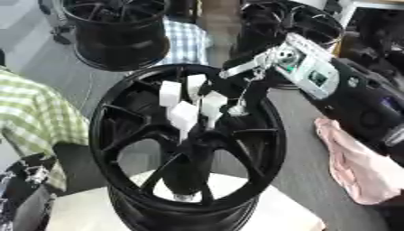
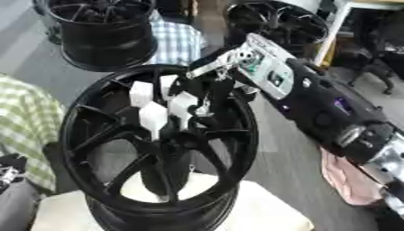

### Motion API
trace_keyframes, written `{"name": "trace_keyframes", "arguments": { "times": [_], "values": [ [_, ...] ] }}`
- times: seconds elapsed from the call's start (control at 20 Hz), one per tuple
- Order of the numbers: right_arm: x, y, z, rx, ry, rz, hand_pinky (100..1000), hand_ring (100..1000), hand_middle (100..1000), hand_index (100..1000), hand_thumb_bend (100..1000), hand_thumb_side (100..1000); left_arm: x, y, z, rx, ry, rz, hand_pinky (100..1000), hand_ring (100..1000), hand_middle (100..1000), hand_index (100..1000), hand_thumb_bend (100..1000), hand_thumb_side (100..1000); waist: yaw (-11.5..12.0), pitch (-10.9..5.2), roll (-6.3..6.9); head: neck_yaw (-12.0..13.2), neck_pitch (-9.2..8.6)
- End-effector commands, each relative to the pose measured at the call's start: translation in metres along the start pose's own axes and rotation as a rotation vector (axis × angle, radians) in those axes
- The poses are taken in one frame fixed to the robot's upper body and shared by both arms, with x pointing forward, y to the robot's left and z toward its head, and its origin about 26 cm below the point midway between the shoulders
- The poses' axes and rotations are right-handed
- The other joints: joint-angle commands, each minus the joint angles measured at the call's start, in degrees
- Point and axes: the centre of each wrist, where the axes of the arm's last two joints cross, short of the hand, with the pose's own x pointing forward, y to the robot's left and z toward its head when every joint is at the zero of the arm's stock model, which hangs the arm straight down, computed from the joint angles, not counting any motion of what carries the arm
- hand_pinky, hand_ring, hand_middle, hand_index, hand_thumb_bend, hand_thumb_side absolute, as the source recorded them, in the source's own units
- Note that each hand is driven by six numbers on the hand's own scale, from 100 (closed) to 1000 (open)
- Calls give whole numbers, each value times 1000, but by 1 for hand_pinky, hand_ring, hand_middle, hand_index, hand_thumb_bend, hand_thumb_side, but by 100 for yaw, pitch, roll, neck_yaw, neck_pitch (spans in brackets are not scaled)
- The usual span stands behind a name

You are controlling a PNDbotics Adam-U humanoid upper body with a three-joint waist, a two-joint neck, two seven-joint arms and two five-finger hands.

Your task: Pull the pin out of the wheel hub.

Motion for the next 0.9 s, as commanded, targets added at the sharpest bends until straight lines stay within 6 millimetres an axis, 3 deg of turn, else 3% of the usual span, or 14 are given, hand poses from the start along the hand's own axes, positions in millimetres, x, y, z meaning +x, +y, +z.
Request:
{"name": "trace_keyframes", "arguments": {
  "times": [0.05,0.9],
  "values": [
    [-2,-8,8,-24,7,6,886,903,856,941,100,231,11,6,-6,-1,-37,-22,699,700,663,808,581,568,2,-44,45,-21,-12],
    [-18,1,1,-22,18,-46,862,865,791,906,100,160,15,4,-8,-5,-48,-18,699,700,663,808,583,568,32,-11,54,-36,-12]
  ]
}}
